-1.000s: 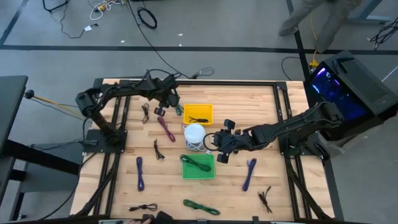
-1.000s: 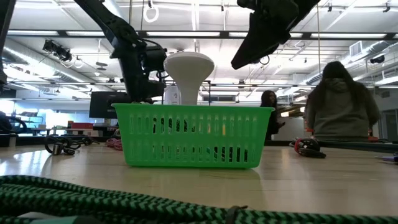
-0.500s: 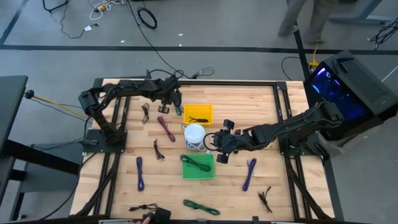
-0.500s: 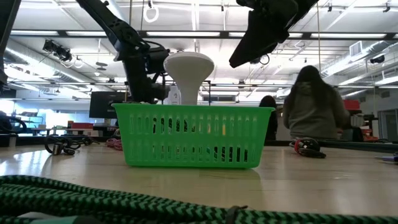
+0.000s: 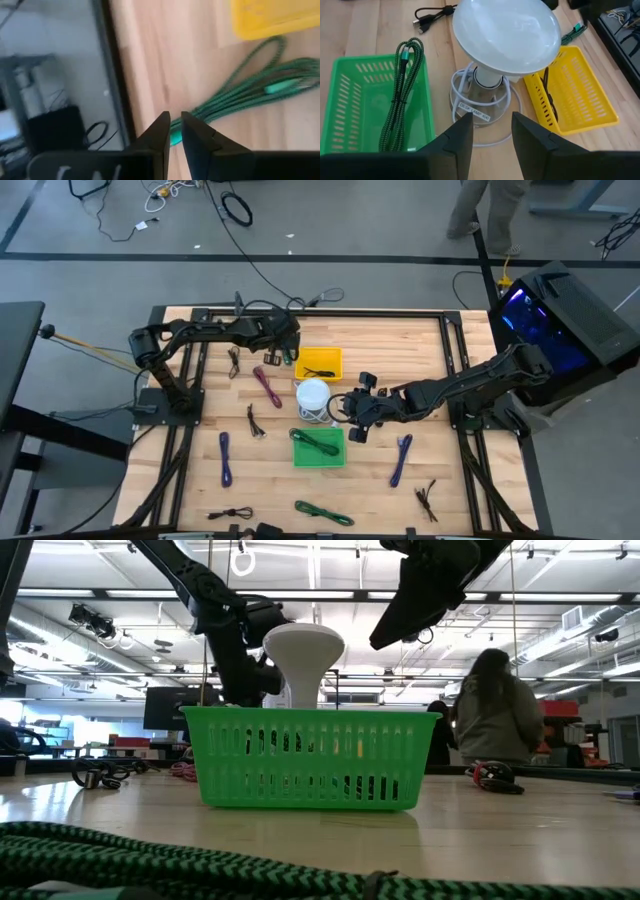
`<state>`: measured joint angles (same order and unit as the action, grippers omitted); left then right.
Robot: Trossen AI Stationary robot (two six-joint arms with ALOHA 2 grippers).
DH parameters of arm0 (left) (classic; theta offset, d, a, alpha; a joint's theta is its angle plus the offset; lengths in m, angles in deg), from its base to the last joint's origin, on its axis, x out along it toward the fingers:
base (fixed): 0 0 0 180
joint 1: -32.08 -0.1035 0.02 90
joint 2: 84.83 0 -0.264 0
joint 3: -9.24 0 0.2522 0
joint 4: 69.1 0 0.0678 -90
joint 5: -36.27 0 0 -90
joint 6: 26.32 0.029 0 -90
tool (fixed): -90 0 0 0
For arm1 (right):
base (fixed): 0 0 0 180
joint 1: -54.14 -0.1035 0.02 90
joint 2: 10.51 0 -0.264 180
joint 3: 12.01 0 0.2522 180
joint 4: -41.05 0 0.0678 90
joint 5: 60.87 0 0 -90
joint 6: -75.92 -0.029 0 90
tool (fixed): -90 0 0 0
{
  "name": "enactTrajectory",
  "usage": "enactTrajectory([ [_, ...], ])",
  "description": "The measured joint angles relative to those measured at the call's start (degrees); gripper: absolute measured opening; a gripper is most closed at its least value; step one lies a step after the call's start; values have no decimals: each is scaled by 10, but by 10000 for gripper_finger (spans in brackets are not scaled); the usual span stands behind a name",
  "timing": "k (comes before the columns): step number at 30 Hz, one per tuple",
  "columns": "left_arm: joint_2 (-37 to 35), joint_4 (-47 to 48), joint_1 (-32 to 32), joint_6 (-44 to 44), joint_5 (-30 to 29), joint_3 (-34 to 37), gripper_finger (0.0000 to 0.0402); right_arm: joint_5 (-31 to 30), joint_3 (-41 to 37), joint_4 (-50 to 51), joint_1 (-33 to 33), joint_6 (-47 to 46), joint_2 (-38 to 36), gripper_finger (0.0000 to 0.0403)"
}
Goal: Pick & Place USB Port
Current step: Put the top green and black USB cable into the green bin
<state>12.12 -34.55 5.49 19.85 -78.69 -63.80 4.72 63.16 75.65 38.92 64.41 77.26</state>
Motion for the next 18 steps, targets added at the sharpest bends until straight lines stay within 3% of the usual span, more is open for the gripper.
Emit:
enactTrajectory([
  [6, 0, -5, -12, -26, 33, 0, 104, 0, 0, 7, -11, 1, 0, 135],
  [13, 0, 4, -40, -20, -20, 0, 199, -1, 0, 8, -25, 2, 0, 135],
  [18, 1, 12, -55, 43, 66, 0, 207, -1, 0, 10, -30, 1, 0, 135],
])
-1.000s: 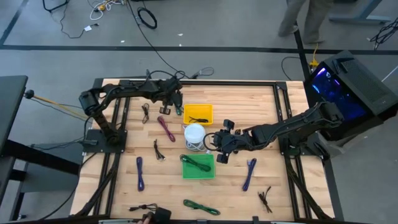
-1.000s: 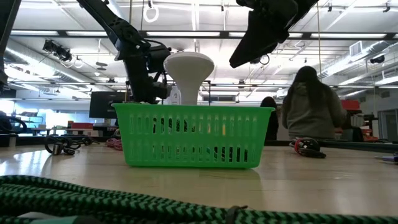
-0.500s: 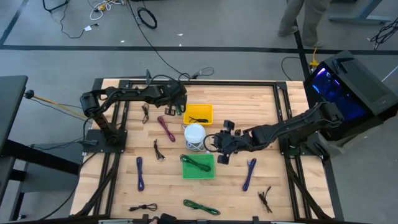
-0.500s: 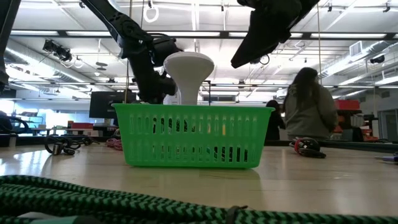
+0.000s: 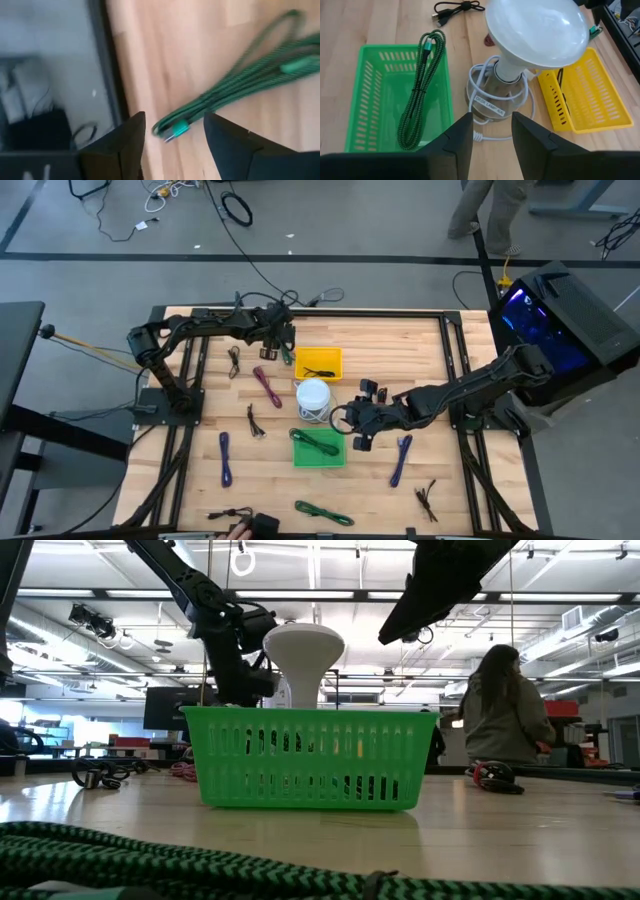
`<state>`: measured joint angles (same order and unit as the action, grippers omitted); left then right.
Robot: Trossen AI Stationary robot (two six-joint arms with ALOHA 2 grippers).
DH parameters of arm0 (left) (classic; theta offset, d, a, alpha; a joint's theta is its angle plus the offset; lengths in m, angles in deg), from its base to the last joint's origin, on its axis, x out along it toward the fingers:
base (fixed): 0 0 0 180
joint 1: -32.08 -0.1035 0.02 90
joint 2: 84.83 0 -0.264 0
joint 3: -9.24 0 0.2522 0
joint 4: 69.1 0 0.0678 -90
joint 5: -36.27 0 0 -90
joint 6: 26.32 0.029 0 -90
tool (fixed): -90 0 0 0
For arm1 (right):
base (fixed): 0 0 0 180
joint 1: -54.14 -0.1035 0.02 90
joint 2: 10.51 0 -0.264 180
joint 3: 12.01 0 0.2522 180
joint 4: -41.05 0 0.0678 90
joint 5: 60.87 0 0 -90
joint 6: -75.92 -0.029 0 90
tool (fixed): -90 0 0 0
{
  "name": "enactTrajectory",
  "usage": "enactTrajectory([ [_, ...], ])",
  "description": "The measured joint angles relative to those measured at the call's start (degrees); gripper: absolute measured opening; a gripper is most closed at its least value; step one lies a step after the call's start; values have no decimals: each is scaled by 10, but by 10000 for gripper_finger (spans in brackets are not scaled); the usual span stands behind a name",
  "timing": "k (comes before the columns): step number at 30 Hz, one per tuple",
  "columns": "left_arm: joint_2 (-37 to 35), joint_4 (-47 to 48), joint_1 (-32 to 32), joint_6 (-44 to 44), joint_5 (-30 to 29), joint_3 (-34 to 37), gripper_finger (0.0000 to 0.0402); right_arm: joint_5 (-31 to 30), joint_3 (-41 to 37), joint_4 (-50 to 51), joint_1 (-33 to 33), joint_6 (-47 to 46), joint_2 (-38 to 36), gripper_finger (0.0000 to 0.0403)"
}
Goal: Pick & Place USB Port
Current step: Put the top green and black USB cable into the green bin
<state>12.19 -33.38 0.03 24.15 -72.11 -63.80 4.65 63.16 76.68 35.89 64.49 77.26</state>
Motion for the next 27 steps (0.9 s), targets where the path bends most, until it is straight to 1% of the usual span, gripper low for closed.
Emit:
enactTrajectory([
  [5, 3, 14, -2, 33, 41, 0, 188, -1, 0, 2, -4, -8, 0, 135],
  [9, 17, 14, -6, 37, 47, 0, 178, -1, 0, 1, -4, -7, 0, 135],
  [12, 37, 15, -8, 18, 61, -1, 177, -1, 0, 1, -4, -8, 0, 135],
  [15, 58, 22, -7, 16, 49, 0, 177, -1, 0, 1, -6, -11, 0, 135],
  [19, 80, 18, -7, 12, 77, 0, 177, -1, 0, -4, -6, -3, 0, 135],
  [23, 93, 9, -7, 18, 71, -2, 177, -1, 0, -4, -6, -3, 0, 135],
  [27, 95, 7, -9, 31, 94, -2, 176, -1, 0, -4, -6, -1, 0, 135],
])
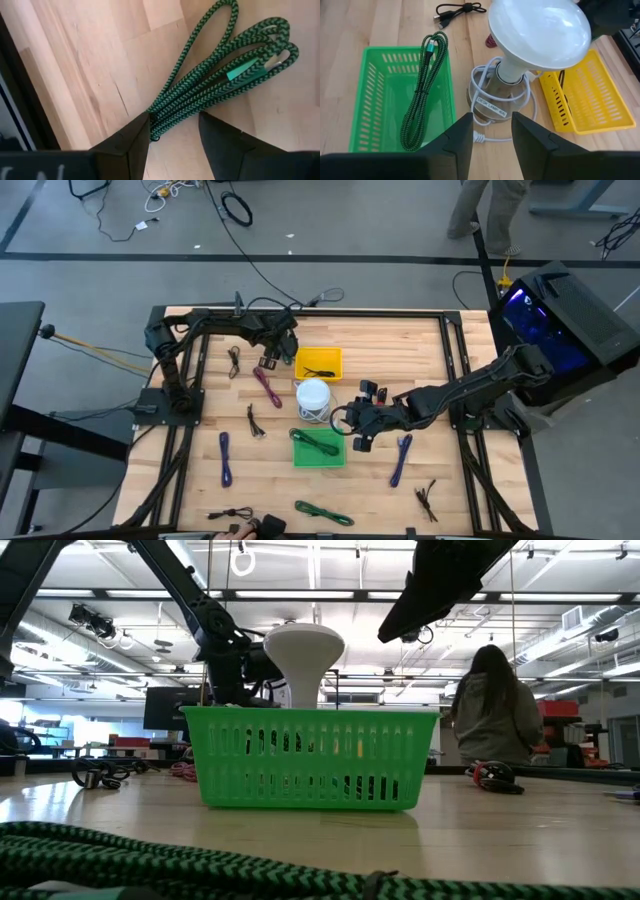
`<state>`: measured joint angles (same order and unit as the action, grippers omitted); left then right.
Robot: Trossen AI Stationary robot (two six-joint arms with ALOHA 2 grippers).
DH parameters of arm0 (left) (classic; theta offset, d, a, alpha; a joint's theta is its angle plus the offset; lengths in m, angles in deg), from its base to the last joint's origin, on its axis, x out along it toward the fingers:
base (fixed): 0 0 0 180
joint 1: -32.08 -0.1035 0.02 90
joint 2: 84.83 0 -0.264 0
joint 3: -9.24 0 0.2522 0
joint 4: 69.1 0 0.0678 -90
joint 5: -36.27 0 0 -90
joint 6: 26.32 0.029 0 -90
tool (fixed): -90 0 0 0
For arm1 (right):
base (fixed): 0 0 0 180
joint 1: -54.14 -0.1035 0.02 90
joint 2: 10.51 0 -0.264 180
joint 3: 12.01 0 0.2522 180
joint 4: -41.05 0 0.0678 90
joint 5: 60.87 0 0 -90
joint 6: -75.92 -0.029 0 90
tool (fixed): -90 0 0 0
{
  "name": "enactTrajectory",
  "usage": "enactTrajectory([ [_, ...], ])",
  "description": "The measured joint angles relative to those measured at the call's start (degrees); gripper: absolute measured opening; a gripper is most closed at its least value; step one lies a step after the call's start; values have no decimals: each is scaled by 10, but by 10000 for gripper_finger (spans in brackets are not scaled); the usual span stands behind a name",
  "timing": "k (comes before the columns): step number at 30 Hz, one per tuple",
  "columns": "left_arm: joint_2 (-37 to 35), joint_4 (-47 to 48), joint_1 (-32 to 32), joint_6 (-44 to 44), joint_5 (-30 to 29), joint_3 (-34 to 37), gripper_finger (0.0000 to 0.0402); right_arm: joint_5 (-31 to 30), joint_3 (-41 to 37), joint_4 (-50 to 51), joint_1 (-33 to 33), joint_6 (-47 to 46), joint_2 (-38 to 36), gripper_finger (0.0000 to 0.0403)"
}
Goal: Pick & Place USB Port
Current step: Put the top green and black USB cable into the green bin
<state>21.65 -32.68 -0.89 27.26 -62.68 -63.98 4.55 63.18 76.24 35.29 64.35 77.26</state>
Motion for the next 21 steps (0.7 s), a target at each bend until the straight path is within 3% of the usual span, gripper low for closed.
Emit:
enactTrajectory([
  [4, 1, 4, 0, 7, 7, 0, 143, 0, 0, 0, 0, 0, 0, 135],
  [9, 3, -4, 0, -2, 11, -1, 22, 0, 0, 0, 0, 0, 0, 135],
  [16, -5, 0, 0, -21, 10, 0, 6, 0, 0, -1, 0, 1, 0, 135],
  [21, -23, 73, 1, -8, -16, 2, 3, 0, -8, -12, 0, 2, 0, 135],
])
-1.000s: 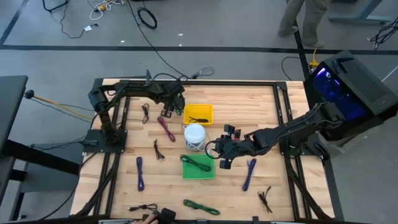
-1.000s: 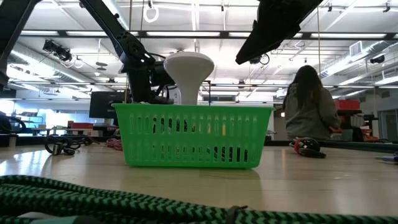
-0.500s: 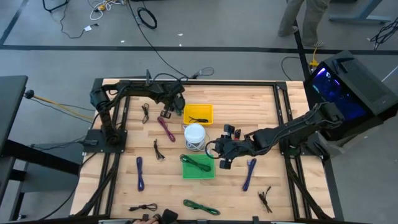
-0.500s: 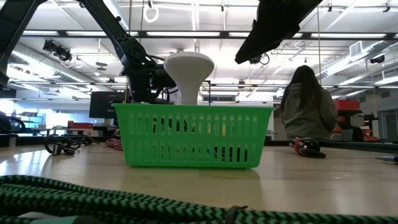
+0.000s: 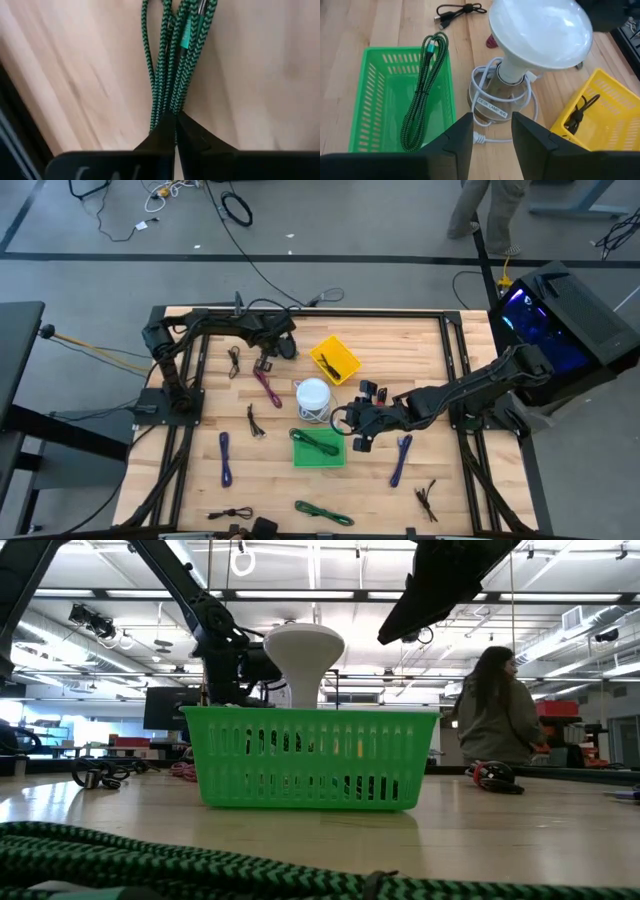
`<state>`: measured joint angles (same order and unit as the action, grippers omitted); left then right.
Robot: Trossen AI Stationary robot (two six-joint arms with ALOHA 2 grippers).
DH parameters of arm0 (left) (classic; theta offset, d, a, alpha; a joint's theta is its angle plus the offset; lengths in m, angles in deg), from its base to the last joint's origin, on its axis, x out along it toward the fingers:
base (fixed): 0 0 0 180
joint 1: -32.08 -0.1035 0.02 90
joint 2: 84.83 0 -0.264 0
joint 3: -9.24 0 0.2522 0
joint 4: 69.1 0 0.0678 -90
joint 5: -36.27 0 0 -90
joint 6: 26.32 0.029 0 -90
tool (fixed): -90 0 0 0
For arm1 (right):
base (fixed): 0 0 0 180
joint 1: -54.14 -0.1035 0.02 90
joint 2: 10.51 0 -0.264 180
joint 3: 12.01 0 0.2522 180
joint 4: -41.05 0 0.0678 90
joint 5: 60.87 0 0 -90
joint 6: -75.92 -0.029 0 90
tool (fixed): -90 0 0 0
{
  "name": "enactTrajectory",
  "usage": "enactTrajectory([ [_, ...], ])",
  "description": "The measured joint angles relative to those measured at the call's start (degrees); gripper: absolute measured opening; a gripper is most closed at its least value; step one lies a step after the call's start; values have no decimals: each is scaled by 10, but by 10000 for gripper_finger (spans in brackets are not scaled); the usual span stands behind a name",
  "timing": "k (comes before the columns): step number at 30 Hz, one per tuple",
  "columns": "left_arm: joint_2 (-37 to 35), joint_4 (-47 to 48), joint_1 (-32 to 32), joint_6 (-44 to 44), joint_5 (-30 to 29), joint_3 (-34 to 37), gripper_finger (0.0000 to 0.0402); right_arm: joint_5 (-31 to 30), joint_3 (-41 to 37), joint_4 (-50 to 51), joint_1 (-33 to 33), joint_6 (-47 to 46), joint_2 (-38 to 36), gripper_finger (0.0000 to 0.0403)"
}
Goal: Pick & Place USB Port
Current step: Put the top green and black USB cable into the green bin
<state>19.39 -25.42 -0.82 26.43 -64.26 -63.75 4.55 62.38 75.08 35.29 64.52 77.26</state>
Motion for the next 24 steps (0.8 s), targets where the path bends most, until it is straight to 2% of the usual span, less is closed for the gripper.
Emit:
enactTrajectory([
  [3, -16, 36, -3, -26, -18, 2, 2, -4, -3, -8, 0, 4, 0, 135],
  [9, -73, 31, -19, -84, -22, 2, 1, -20, -3, -8, 1, 5, 0, 135],
  [16, -176, 32, -37, -169, 24, 1, 1, -54, -3, 3, 7, 3, 0, 135],
  [20, -253, 68, -32, -252, 72, 0, 1, -87, -4, 20, 25, -1, 0, 135],
  [24, -328, 124, -1, -346, 106, 0, 1, -90, -4, 28, 45, -2, -3, 135],
])
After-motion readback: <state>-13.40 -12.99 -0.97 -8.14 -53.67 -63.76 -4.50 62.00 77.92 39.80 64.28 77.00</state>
